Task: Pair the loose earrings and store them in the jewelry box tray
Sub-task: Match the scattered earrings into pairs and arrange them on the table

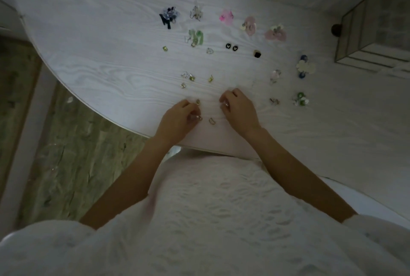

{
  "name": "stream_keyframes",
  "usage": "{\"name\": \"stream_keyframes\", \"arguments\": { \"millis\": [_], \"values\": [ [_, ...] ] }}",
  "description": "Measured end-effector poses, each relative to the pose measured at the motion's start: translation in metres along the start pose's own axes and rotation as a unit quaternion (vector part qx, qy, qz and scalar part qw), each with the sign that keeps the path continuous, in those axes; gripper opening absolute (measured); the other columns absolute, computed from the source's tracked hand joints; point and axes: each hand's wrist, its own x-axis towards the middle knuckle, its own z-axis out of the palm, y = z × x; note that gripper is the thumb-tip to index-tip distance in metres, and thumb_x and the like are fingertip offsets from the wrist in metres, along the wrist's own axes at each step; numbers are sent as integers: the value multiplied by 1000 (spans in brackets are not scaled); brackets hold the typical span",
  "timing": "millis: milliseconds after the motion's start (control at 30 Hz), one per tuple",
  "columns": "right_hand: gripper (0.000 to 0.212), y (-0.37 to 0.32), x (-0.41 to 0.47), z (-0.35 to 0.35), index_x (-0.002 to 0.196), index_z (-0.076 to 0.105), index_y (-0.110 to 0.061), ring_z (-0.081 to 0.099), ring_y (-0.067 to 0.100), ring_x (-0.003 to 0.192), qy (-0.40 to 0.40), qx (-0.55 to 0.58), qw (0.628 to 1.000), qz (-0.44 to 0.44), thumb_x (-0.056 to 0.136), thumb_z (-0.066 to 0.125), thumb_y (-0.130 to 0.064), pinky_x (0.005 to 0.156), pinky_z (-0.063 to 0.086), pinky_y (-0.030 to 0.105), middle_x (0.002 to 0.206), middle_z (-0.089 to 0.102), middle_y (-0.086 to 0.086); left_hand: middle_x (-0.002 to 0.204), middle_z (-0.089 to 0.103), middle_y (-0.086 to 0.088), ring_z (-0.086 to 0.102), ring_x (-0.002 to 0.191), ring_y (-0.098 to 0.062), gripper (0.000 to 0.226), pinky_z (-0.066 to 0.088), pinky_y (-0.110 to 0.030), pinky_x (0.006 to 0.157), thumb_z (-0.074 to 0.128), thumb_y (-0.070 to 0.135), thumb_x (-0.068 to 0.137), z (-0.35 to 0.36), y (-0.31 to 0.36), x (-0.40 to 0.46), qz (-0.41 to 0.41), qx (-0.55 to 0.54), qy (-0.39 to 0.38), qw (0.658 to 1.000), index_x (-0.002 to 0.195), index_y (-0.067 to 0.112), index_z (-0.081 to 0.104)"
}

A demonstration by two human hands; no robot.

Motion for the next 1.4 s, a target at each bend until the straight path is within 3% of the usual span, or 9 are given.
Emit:
{"name": "stream_keyframes", "arguments": {
  "millis": [100,233,400,467,567,700,800,1033,1400],
  "values": [
    [11,1,-3,0,95,62,-2,55,26,81,17,-3,1000,-8,85,56,-3,68,41,28,96,57,16,87,62,-5,58,76,-22,13,47,-34,70,64,14,79,-4,3,-4,-30,-19,13,999,90,12,58],
    [15,-3,1,0,94,63,1,54,26,82,13,10,1000,-6,82,55,4,69,34,21,100,55,18,77,62,5,60,70,-16,14,47,-27,71,65,11,76,-16,1,-3,-78,-81,58,992,87,15,58],
    [13,-6,10,-2,90,61,-3,53,26,80,-21,-3,1000,4,80,55,3,67,37,27,91,58,14,82,66,1,60,71,-13,17,47,-22,70,63,7,79,-38,-23,12,-96,-144,116,978,91,18,65],
    [12,-9,12,-4,91,60,-6,53,25,82,-18,-28,999,3,82,54,-1,66,31,24,89,58,11,84,67,0,59,70,-11,16,45,-15,68,63,8,80,-48,-36,20,-101,-151,128,975,91,18,67],
    [10,-29,27,-12,92,61,-9,54,16,78,39,0,999,-8,84,56,-5,67,38,23,91,60,8,84,67,0,58,69,-11,10,40,-3,63,65,13,82,-64,-53,36,-106,-146,142,973,92,17,68],
    [12,-77,78,-14,94,61,-10,52,10,77,38,63,996,-43,83,61,-8,69,43,24,89,61,3,90,66,-6,56,79,-17,10,40,-22,70,66,17,82,-75,-69,60,-93,-85,151,980,91,13,69],
    [16,-107,121,7,96,60,-10,54,15,80,-21,71,996,-44,81,61,-5,72,45,29,92,62,6,97,64,-11,57,90,-26,13,35,-20,73,66,17,83,-78,-81,76,-69,-34,157,985,94,12,71],
    [21,-112,140,34,104,61,-5,57,23,91,-54,58,997,-13,84,59,-8,86,48,33,109,55,11,113,59,-7,53,86,-11,42,37,-14,80,67,13,80,-88,-93,75,-65,-69,141,986,122,13,58],
    [41,-144,144,53,113,58,-4,57,29,94,-79,129,988,-25,76,51,12,86,50,43,104,60,17,97,63,-15,60,84,-26,23,40,-22,70,64,8,81,-92,-96,82,-102,-55,176,977,103,6,67]
  ]
}}
